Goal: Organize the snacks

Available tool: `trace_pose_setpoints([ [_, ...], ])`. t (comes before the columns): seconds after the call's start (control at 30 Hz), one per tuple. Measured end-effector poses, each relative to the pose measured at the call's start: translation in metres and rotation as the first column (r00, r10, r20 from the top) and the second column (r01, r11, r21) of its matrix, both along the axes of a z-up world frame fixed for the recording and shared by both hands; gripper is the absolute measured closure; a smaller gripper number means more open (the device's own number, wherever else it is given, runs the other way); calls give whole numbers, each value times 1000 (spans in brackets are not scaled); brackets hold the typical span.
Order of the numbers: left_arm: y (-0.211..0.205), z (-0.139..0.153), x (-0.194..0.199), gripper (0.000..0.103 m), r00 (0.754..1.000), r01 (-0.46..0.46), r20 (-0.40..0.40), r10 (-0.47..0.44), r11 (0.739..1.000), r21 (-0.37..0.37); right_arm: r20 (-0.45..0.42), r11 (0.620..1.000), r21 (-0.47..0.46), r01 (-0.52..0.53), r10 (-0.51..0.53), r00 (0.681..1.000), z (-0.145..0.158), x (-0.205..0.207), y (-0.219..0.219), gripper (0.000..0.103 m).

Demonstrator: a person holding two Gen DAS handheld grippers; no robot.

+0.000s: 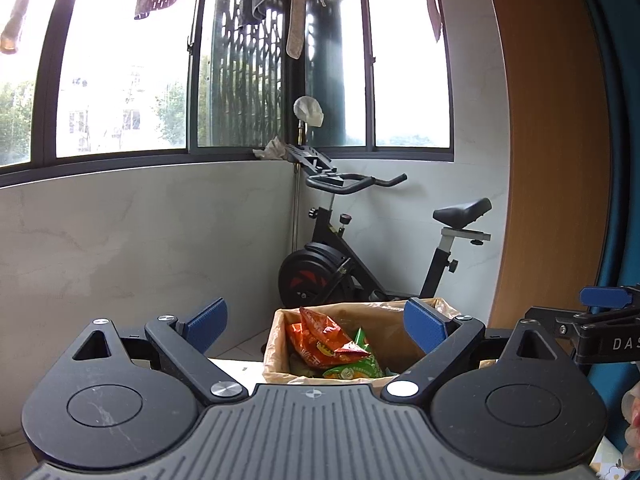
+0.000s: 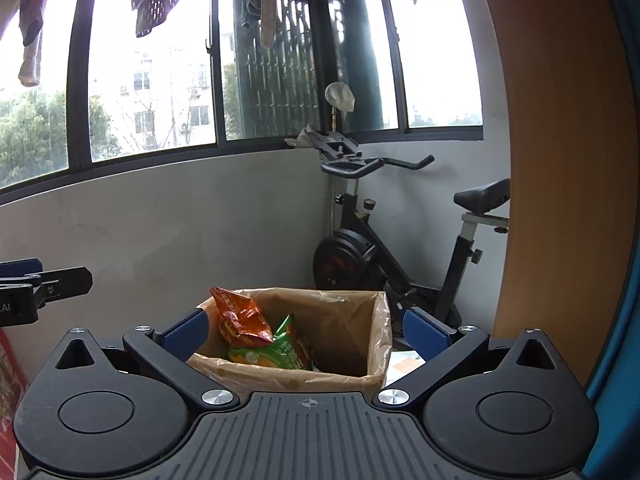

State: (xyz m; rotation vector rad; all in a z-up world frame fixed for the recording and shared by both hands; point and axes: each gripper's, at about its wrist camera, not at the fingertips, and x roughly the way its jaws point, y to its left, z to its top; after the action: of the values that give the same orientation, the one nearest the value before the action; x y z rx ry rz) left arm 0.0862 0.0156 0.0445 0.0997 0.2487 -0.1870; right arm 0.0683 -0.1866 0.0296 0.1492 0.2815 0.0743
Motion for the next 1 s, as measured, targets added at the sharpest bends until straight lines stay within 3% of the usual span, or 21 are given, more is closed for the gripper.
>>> trace_pose_setpoints([
  [1.0, 1, -5, -1, 7, 1000, -11, -5, 11, 1000, 2, 6, 1000, 0, 13, -13, 1000, 2, -8, -1, 0],
])
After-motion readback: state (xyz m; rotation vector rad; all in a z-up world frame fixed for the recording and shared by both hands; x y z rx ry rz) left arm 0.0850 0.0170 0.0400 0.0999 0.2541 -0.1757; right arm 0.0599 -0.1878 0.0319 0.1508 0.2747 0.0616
